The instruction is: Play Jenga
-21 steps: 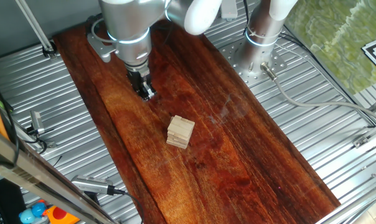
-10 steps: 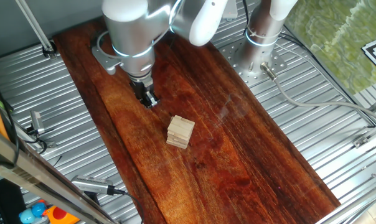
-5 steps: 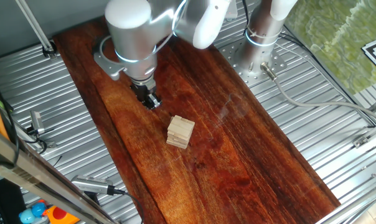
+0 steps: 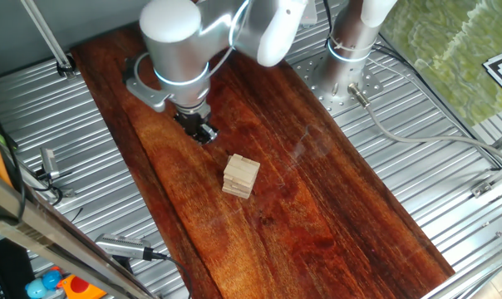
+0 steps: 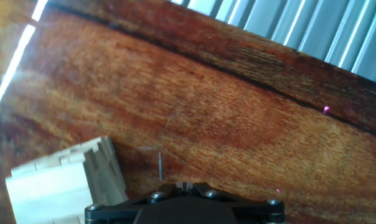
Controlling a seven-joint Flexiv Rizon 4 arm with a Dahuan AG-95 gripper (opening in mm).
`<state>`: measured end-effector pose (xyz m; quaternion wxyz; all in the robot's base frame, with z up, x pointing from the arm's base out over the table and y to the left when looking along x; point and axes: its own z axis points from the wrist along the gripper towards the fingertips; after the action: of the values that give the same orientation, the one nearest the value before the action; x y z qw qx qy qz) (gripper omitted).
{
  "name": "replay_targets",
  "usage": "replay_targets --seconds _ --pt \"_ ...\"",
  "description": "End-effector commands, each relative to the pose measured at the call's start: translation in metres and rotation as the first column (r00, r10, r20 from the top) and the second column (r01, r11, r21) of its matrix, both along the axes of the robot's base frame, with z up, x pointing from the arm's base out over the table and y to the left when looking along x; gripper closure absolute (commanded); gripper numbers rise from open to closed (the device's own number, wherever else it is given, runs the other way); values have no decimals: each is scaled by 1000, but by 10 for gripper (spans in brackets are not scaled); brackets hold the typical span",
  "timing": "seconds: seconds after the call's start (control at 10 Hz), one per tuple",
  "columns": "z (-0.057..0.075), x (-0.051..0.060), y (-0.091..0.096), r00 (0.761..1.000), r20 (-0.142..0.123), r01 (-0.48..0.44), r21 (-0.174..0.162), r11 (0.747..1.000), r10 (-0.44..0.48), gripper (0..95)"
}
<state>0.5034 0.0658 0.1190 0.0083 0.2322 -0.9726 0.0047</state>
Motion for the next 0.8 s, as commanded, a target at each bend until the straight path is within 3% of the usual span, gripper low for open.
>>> replay_targets --seconds 0.1,0.4,0.8 --pt "-5 -3 -3 999 -1 -39 0 999 39 950" --pt "-10 -4 -4 995 2 -98 -5 995 98 950" --pt "-15 -3 -4 981 19 -191 -51 980 192 950"
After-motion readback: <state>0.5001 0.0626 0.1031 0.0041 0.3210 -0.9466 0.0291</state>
